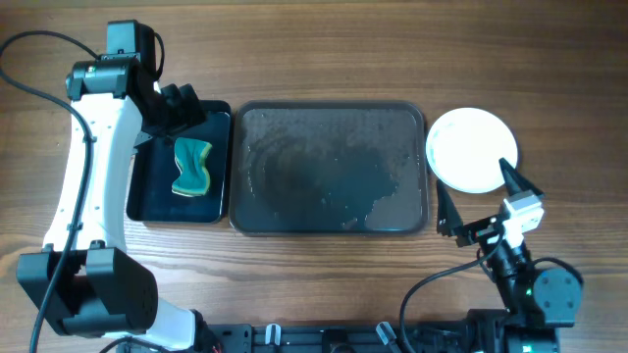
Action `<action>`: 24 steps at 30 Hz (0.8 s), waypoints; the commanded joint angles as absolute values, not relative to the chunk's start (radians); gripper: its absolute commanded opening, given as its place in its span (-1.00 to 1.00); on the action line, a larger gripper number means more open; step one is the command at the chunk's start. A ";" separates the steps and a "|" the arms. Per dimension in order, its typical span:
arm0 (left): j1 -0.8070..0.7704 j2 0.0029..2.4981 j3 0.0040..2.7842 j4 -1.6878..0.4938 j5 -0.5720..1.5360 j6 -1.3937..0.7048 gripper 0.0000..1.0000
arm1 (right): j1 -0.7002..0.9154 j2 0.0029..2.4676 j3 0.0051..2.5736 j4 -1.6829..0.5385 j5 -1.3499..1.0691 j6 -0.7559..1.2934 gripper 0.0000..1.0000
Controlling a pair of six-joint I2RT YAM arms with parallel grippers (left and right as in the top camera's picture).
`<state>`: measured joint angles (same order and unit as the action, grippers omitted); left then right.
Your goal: Clean dirty plates on tray and stack at the side
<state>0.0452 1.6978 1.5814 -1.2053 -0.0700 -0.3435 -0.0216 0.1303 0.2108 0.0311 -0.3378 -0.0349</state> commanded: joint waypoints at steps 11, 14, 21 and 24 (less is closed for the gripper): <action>0.047 1.701 1.586 -1.205 -0.068 -0.356 1.00 | 0.020 0.003 0.005 0.049 -0.201 0.080 0.99; 0.047 1.701 1.586 -1.205 -0.068 -0.356 1.00 | 0.020 0.003 0.005 0.017 -0.206 0.088 0.99; 0.047 1.701 1.586 -1.205 -0.068 -0.356 1.00 | 0.020 0.012 0.005 0.017 -0.206 0.088 0.99; 0.047 1.701 1.586 -1.205 -0.068 -0.356 1.00 | 0.020 0.014 0.005 0.017 -0.206 0.085 0.99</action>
<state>0.0452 1.6978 1.5814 -1.2057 -0.0700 -0.3435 0.0147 0.0200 0.0063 0.0143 -0.1982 0.0750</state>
